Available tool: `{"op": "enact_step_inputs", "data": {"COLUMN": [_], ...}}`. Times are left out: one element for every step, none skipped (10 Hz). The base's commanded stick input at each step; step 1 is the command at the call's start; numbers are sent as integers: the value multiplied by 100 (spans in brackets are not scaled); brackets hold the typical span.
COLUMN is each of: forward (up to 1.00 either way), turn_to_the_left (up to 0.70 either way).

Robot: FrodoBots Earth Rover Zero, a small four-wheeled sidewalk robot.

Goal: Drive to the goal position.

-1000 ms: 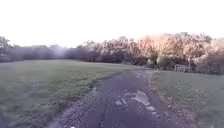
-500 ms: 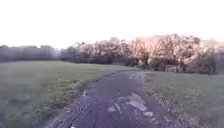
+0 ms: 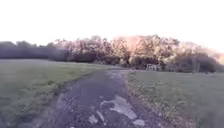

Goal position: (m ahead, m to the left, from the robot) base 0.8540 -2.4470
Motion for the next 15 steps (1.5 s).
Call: {"op": "enact_step_inputs", "data": {"forward": [0,0,8,24,63,70,70,70,70,70,70,70,70,70,70], "turn_to_the_left": [0,0,0,0,0,0,0,0,0,0,0,0,0,0,0]}}
